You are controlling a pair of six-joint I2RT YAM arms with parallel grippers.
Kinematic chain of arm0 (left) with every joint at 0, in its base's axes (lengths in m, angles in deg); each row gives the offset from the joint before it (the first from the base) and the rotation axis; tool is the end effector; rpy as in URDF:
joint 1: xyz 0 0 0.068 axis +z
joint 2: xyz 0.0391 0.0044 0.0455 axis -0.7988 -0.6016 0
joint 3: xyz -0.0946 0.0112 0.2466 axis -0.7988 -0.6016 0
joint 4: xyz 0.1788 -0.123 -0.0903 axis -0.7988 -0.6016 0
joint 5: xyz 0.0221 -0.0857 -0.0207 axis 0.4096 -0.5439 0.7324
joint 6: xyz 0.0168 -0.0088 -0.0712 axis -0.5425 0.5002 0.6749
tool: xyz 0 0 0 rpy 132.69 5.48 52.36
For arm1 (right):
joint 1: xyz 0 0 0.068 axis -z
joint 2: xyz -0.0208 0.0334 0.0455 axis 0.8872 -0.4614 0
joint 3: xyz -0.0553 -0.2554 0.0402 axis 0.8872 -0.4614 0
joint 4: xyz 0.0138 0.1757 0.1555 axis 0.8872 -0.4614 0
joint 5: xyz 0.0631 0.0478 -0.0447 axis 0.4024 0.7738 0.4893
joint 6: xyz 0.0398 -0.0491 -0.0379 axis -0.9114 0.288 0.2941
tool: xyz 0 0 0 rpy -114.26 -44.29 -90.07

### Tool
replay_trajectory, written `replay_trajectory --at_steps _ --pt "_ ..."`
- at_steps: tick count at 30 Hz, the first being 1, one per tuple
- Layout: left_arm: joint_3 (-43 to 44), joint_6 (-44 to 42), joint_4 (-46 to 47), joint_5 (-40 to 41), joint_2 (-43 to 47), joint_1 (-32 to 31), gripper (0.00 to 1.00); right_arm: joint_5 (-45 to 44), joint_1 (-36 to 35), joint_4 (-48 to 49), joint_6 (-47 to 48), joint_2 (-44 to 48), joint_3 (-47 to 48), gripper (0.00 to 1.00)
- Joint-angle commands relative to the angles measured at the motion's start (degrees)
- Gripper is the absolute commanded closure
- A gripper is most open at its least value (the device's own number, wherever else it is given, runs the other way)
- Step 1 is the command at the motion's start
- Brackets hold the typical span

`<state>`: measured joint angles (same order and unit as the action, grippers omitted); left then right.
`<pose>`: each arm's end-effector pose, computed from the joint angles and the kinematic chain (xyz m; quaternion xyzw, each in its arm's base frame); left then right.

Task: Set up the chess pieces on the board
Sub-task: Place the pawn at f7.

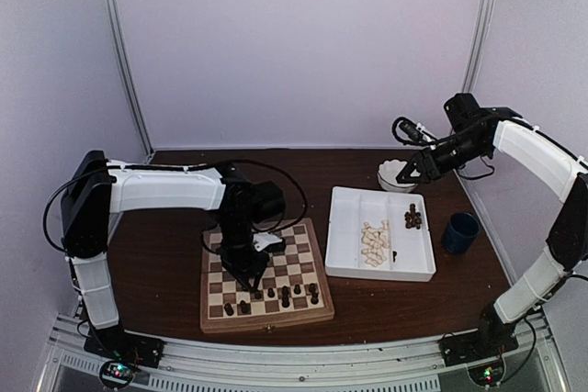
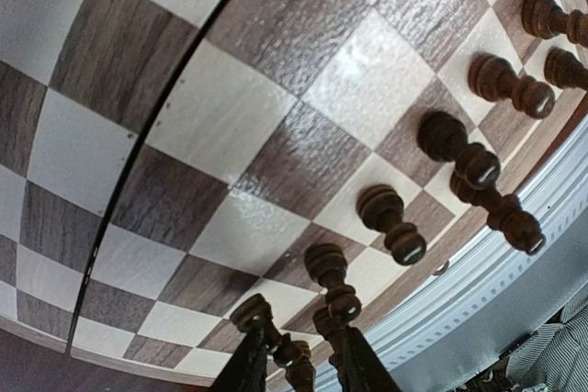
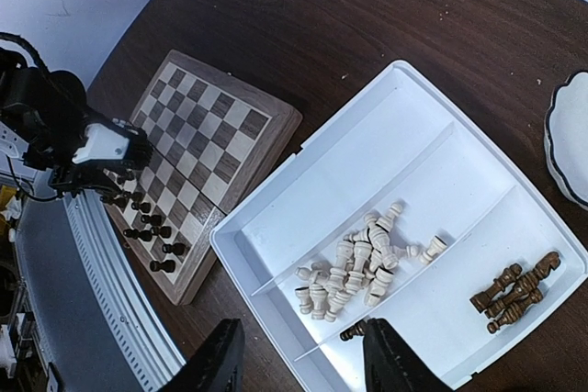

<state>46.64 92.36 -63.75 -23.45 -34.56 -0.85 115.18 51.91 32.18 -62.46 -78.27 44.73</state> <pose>0.1723 -0.2645 0.1759 -0.3092 -0.9401 0.0894 0.1120 0.2715 0.0950 0.3046 -0.2907 0.8535 0.3611 0.2379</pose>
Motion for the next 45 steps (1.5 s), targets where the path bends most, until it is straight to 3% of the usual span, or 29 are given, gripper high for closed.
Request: replay_trajectory --at_steps 1,17,33,38,45 --pt "-1.51 -0.30 1.92 -0.96 1.32 0.91 0.72 -0.61 0.28 -0.31 0.86 -0.02 -0.51 0.52" --pt "-5.09 0.41 3.73 -5.01 2.29 1.72 0.73 0.54 0.33 1.03 0.08 -0.74 -1.49 0.52" --pt "-6.80 1.10 6.02 -2.72 3.17 2.23 0.59 0.73 0.33 1.12 -0.03 -0.26 -1.84 0.52" --pt "-4.49 0.54 2.71 -0.87 5.87 2.75 0.55 0.12 0.32 0.29 0.55 0.05 -1.73 0.52" --pt "0.79 -2.47 -2.21 0.67 11.03 4.62 0.49 -5.04 0.50 -6.03 10.17 -0.67 -1.66 0.54"
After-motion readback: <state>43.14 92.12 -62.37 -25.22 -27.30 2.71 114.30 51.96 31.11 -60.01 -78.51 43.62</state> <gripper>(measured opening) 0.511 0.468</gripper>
